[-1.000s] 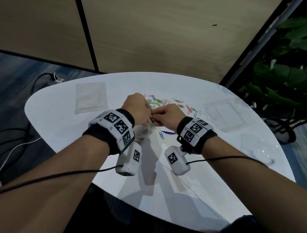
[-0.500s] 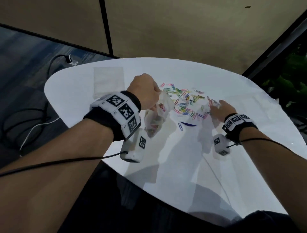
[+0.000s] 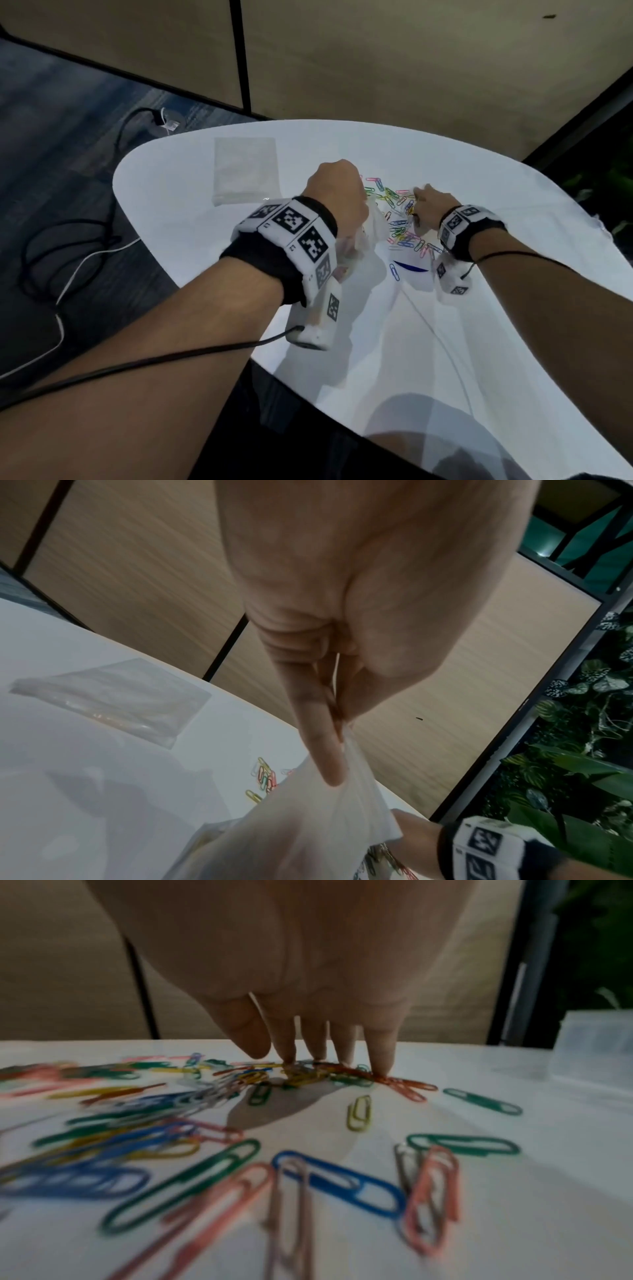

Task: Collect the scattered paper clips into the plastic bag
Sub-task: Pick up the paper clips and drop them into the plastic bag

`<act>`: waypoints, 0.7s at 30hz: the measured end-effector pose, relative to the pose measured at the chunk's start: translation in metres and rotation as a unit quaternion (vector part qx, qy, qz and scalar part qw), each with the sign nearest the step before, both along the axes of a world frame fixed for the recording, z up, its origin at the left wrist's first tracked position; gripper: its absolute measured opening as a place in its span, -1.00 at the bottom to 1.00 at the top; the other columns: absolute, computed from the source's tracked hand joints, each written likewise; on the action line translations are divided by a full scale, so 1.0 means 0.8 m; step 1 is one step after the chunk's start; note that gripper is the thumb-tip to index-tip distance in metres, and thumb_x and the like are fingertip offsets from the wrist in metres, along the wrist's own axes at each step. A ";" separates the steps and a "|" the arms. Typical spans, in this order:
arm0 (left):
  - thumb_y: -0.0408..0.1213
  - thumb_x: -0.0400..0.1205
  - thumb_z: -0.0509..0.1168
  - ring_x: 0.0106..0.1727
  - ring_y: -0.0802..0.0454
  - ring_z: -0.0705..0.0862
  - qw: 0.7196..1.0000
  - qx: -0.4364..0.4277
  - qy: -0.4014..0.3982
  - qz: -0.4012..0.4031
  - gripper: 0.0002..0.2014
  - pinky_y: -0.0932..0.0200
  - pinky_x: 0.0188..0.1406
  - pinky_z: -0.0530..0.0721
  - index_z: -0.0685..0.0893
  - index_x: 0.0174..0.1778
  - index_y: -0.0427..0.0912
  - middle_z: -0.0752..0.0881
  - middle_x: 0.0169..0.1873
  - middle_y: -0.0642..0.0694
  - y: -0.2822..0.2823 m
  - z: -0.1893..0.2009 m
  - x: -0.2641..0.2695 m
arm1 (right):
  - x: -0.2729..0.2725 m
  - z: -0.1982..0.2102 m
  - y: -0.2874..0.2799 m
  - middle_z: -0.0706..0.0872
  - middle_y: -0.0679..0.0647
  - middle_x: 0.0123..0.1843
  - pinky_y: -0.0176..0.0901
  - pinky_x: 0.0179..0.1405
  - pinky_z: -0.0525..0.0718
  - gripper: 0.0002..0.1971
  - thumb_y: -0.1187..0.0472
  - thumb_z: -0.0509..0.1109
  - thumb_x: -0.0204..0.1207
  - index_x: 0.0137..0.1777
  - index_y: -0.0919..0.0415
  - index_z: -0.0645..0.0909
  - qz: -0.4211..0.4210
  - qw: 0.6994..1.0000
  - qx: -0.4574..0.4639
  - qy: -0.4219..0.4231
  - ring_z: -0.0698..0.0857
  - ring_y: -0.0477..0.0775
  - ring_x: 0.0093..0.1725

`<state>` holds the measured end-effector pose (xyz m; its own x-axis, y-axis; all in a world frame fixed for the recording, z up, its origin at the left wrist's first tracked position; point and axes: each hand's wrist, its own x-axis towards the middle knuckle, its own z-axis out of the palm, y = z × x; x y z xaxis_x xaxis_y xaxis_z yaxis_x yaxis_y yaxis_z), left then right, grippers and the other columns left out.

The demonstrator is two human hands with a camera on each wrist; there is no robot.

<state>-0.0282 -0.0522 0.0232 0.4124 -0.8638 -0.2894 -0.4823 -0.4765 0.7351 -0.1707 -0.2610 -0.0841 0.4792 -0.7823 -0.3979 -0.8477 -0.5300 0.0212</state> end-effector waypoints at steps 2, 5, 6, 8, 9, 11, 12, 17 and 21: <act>-0.48 0.63 0.28 -0.03 -0.28 0.84 1.000 -0.004 0.002 -0.002 -0.73 -0.07 0.05 0.84 0.80 0.17 -0.30 0.79 0.14 -0.27 0.001 0.000 0.002 | -0.010 -0.003 0.018 0.46 0.26 0.41 0.08 0.30 0.50 -0.55 0.19 0.32 0.60 0.44 0.37 0.43 0.040 0.999 -0.028 0.021 0.50 0.31 0.39; -0.48 0.63 0.28 -0.01 -0.27 0.83 1.000 -0.005 -0.001 -0.010 -0.73 -0.07 0.07 0.83 0.81 0.18 -0.27 0.80 0.11 -0.27 0.002 0.001 0.002 | -0.022 -0.006 0.037 0.65 0.23 0.23 -0.02 0.10 0.61 -0.66 0.24 0.35 0.51 0.29 0.23 0.57 0.069 0.995 -0.073 0.012 0.64 0.31 0.21; -0.48 0.64 0.29 -0.01 -0.26 0.83 1.000 -0.006 -0.004 -0.012 -0.73 -0.07 0.08 0.83 0.80 0.18 -0.27 0.80 0.11 -0.26 0.003 0.001 0.002 | -0.022 -0.004 0.043 0.72 0.22 0.12 -0.07 0.00 0.64 -0.74 0.30 0.31 0.50 0.17 0.21 0.66 0.071 0.993 -0.092 0.019 0.70 0.29 0.11; -0.49 0.64 0.27 0.00 -0.25 0.83 1.000 -0.006 -0.008 -0.012 -0.72 -0.07 0.09 0.83 0.79 0.20 -0.27 0.77 0.18 -0.24 0.007 0.002 0.001 | -0.023 -0.002 0.052 0.76 0.23 -0.02 -0.12 -0.12 0.67 -0.77 0.37 0.26 0.48 -0.02 0.22 0.74 0.062 0.992 -0.109 0.024 0.75 0.28 -0.03; -0.50 0.63 0.26 0.01 -0.26 0.83 1.000 -0.006 -0.010 -0.011 -0.70 -0.08 0.10 0.82 0.79 0.21 -0.28 0.76 0.23 -0.23 0.008 0.002 0.001 | -0.024 -0.002 0.054 0.76 0.24 -0.05 -0.13 -0.13 0.68 -0.76 0.38 0.26 0.48 -0.06 0.23 0.77 0.056 0.992 -0.109 0.018 0.76 0.28 -0.05; -0.51 0.63 0.25 0.01 -0.26 0.82 1.000 -0.010 -0.012 -0.009 -0.70 -0.08 0.09 0.83 0.78 0.21 -0.28 0.74 0.26 -0.22 0.009 0.000 0.003 | -0.026 0.000 0.051 0.81 0.21 -0.10 -0.17 -0.09 0.72 -0.77 0.36 0.31 0.45 -0.12 0.20 0.82 0.019 0.995 -0.094 -0.021 0.78 0.24 -0.05; -0.51 0.63 0.25 0.00 -0.25 0.82 1.000 -0.010 -0.011 -0.009 -0.70 -0.08 0.09 0.83 0.79 0.19 -0.27 0.74 0.26 -0.22 0.010 0.000 0.004 | -0.031 -0.002 0.046 0.84 0.16 -0.12 -0.20 -0.03 0.74 -0.79 0.33 0.36 0.44 -0.13 0.16 0.84 -0.019 0.995 -0.076 -0.056 0.79 0.20 -0.04; -0.50 0.64 0.26 0.00 -0.25 0.82 1.000 -0.006 -0.007 -0.012 -0.73 -0.09 0.08 0.83 0.79 0.16 -0.27 0.76 0.23 -0.22 0.010 0.003 0.003 | -0.057 0.022 0.042 0.85 0.21 -0.04 -0.11 0.10 0.76 -0.95 0.39 0.59 0.36 -0.22 0.27 0.83 -0.325 0.870 0.142 -0.342 0.82 0.11 -0.09; -0.51 0.63 0.26 0.01 -0.24 0.82 1.000 -0.002 -0.006 -0.012 -0.72 -0.08 0.08 0.83 0.80 0.16 -0.27 0.76 0.23 -0.22 0.010 0.004 0.001 | -0.044 0.080 0.083 0.82 0.32 -0.08 -0.31 -0.18 0.80 -0.89 0.51 0.46 0.47 -0.02 0.49 0.72 -0.393 0.656 0.326 -0.556 0.85 0.06 -0.20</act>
<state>-0.0273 -0.0438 0.0262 0.3959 -0.8743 -0.2809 -0.5022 -0.4622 0.7309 -0.2062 -0.1947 -0.0203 0.3074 -0.7988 -0.5172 -0.1649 0.4905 -0.8557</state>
